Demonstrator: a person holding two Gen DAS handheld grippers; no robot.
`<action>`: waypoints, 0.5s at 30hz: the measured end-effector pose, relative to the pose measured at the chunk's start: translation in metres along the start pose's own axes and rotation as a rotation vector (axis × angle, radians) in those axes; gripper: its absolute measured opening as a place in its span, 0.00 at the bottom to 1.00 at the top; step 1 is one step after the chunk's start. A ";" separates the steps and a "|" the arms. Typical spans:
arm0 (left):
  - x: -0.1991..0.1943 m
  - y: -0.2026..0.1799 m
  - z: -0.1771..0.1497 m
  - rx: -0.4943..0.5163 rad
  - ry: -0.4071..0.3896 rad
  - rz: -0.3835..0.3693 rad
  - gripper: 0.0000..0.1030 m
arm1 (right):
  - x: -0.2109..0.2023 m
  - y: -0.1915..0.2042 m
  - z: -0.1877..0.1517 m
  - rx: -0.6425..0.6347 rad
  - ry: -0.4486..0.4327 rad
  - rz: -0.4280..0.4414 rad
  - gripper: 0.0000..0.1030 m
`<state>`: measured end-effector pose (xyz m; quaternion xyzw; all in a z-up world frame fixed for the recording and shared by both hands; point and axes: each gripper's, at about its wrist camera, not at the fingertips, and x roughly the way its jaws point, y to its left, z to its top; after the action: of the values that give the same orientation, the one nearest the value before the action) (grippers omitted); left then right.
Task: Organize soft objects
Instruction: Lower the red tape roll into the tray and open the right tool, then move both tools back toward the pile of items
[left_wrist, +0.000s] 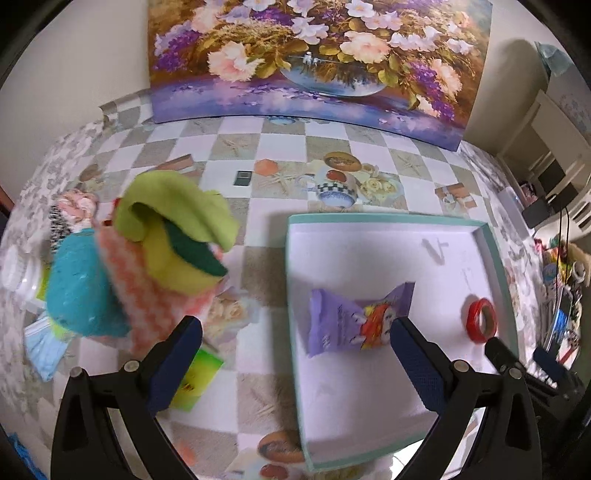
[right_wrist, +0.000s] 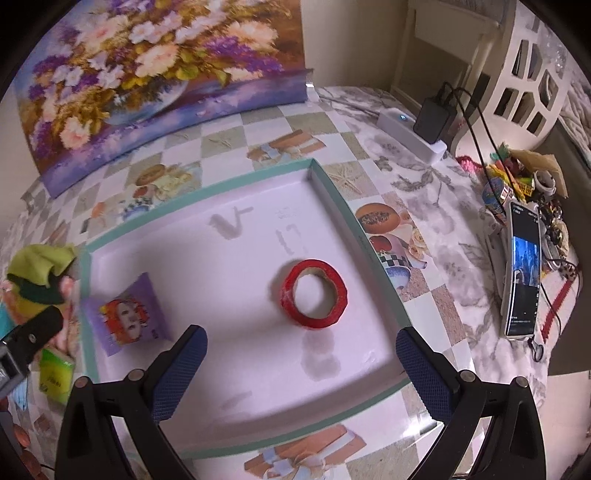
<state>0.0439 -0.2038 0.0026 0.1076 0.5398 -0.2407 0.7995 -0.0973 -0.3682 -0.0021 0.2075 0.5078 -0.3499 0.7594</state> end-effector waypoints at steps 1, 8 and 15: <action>-0.003 0.002 -0.002 0.000 -0.001 0.003 0.99 | -0.004 0.002 -0.002 -0.003 -0.006 0.005 1.00; -0.028 0.029 -0.018 -0.011 -0.012 0.067 0.99 | -0.017 0.020 -0.017 -0.026 -0.002 0.078 1.00; -0.040 0.056 -0.028 -0.064 -0.005 0.043 0.99 | -0.023 0.045 -0.035 -0.077 0.012 0.123 1.00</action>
<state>0.0367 -0.1329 0.0234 0.0930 0.5429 -0.2065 0.8087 -0.0910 -0.3071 0.0038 0.2109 0.5117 -0.2813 0.7840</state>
